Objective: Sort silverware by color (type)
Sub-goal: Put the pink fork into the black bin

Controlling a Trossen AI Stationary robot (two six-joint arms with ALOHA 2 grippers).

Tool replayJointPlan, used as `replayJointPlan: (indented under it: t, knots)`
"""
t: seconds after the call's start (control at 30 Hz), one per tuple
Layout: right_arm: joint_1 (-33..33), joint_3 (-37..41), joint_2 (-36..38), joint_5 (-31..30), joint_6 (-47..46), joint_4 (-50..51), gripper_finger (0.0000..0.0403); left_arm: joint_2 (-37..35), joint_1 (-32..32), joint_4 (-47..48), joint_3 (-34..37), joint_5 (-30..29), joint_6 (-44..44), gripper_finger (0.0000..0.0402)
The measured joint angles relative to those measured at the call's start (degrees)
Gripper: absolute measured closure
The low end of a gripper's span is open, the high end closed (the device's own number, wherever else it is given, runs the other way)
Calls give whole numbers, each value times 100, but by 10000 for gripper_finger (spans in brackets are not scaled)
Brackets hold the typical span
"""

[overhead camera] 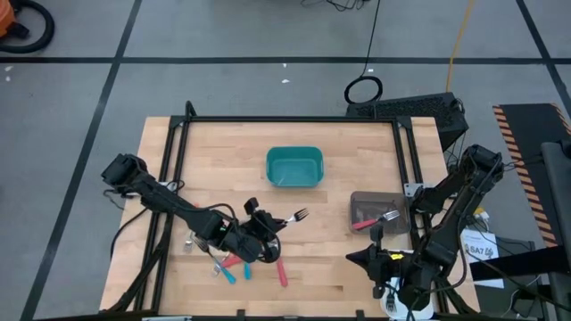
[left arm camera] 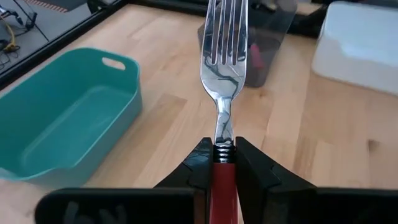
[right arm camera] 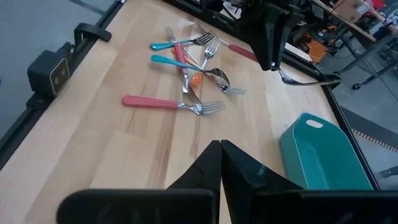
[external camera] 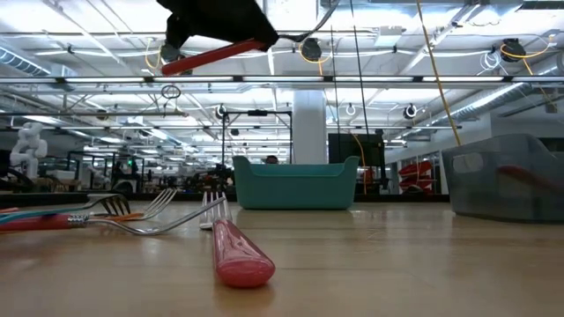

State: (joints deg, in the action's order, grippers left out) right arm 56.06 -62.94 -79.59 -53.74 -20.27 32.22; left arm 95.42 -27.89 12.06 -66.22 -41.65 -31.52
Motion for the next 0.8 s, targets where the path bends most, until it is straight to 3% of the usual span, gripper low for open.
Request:
replayJointPlan:
  t: [0.43,0.8]
  knots:
    - [-22,-31,4,0,-3,-222,398,434,185,-1682,0,734,854,359]
    - [-9,-208,5,-22,299,-45,395,481,368,-1706,0,886,691,360]
